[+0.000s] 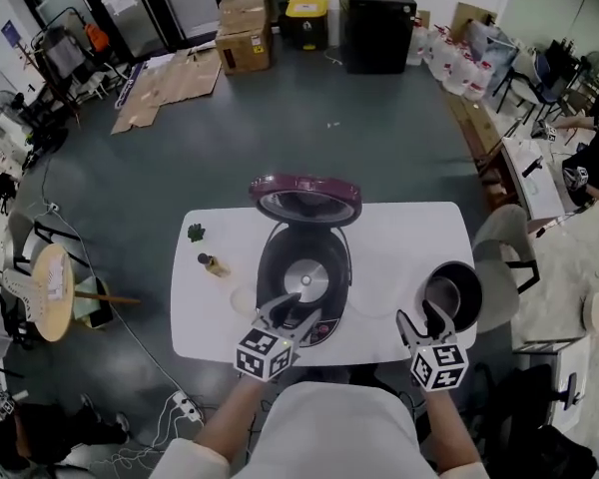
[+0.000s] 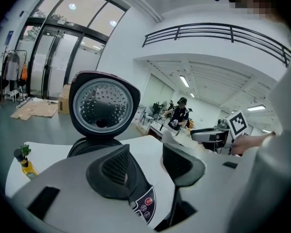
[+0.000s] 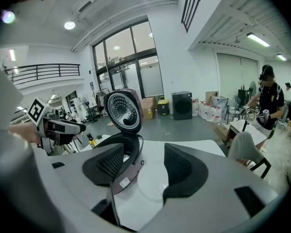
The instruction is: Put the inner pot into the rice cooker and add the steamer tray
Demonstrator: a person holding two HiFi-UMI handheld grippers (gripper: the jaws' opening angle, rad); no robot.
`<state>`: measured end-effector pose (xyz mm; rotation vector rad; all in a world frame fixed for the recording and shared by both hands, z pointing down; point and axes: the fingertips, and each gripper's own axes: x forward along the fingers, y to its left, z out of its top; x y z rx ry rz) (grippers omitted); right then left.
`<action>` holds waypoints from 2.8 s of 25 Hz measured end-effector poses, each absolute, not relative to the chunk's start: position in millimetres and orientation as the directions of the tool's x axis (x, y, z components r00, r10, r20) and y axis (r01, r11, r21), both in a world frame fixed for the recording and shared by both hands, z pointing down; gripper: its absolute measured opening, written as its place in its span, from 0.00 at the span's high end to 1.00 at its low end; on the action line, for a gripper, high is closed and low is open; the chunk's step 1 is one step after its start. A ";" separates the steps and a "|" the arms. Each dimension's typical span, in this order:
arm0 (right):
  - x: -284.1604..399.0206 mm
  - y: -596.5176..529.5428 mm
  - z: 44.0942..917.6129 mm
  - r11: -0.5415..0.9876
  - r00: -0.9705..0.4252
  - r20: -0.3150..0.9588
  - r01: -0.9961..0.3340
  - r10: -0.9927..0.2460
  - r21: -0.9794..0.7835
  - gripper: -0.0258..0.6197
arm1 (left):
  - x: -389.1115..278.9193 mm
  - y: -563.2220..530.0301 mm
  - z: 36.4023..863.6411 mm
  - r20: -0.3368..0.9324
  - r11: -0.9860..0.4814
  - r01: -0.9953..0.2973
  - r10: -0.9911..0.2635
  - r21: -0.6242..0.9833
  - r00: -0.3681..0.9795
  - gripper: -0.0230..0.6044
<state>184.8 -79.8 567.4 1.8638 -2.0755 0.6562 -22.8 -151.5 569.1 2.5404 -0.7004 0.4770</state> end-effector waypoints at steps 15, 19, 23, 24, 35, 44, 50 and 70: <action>285.1 -81.4 592.5 0.077 -0.155 0.528 -0.983 -0.835 -0.167 0.54 | 102.7 -150.2 590.9 0.475 -0.773 -0.539 -0.355 0.334 0.805 0.59; 316.5 -72.2 602.0 0.032 -0.122 0.547 -0.985 -0.828 -0.170 0.54 | 135.3 -146.3 600.1 0.493 -0.792 -0.505 -0.306 0.343 0.815 0.59; 348.0 -60.5 612.2 -0.015 -0.083 0.562 -0.986 -0.823 -0.168 0.54 | 170.9 -138.9 609.6 0.505 -0.817 -0.460 -0.249 0.349 0.826 0.59; 356.0 -57.0 615.5 -0.026 -0.075 0.568 -0.985 -0.819 -0.168 0.54 | 181.0 -136.2 612.5 0.509 -0.822 -0.447 -0.233 0.352 0.828 0.59; 427.2 -17.0 660.3 -0.119 -0.007 0.642 -0.981 -0.767 -0.152 0.54 | 264.4 -107.2 658.7 0.583 -0.861 -0.368 -0.106 0.352 0.806 0.59; 469.2 -6.9 714.3 -0.155 0.027 0.709 -0.981 -0.705 -0.117 0.54 | 307.2 -99.1 717.4 0.662 -0.867 -0.362 -0.051 0.342 0.747 0.59; 488.2 -4.3 750.3 -0.173 0.040 0.755 -0.980 -0.654 -0.098 0.54 | 329.5 -97.3 759.4 0.715 -0.851 -0.399 -0.039 0.343 0.698 0.59; 521.0 -9.8 844.3 -0.157 0.003 0.896 -0.985 -0.445 -0.074 0.84 | 350.1 -93.9 839.3 0.850 -0.781 -0.547 -0.039 0.302 0.525 0.76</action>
